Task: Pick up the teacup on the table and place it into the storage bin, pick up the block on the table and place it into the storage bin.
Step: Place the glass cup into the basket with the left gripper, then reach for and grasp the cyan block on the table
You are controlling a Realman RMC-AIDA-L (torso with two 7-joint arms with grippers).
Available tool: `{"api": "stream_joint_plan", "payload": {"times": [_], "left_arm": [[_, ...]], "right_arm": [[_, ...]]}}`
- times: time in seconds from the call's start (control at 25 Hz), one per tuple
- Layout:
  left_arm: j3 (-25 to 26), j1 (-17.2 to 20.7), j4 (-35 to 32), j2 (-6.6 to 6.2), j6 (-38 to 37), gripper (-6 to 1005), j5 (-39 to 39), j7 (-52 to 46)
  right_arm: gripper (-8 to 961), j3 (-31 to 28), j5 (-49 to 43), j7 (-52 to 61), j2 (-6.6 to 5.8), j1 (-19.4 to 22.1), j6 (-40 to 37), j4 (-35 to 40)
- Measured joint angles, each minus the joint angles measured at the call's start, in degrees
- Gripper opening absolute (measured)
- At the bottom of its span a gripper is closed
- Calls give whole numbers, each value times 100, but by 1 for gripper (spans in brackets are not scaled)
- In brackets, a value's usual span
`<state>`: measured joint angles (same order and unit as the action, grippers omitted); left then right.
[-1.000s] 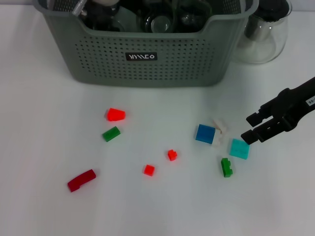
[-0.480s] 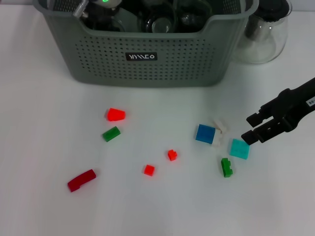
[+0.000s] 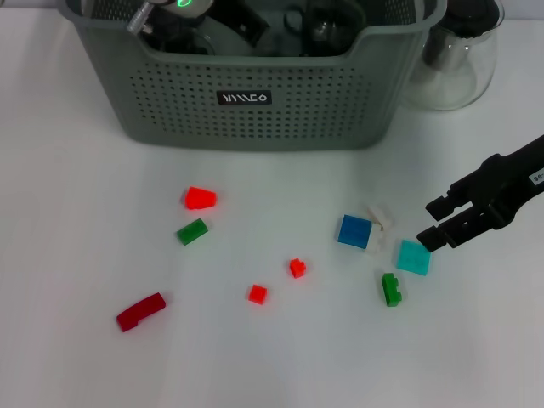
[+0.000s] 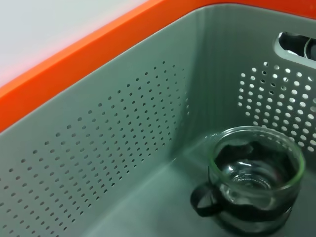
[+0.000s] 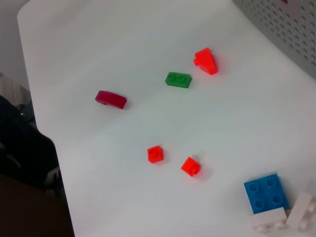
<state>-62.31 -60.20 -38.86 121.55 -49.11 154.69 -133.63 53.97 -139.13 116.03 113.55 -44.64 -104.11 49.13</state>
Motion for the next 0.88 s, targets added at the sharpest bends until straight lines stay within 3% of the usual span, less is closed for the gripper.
{"api": "stream_joint_plan", "payload": {"times": [0.24, 0.52, 0.68, 0.8, 0.88], "left_arm": [[-1, 20, -50, 3, -20, 115, 0, -30], [42, 199, -751, 13, -571, 338, -18, -66], [51, 677, -2114, 118, -1185, 370, -25, -293], [65, 1043, -3050, 173, -1611, 576, -85, -448], [127, 1292, -3661, 200, -1848, 608, -250, -512]], "right_arm": [[683, 0, 0, -1, 0, 0, 3, 0], [683, 0, 1, -2, 0, 1, -7, 0], [684, 0, 0, -14, 0, -10, -18, 15], [684, 0, 0, -41, 0, -20, -36, 44], [684, 0, 0, -67, -3, -28, -39, 61]]}}
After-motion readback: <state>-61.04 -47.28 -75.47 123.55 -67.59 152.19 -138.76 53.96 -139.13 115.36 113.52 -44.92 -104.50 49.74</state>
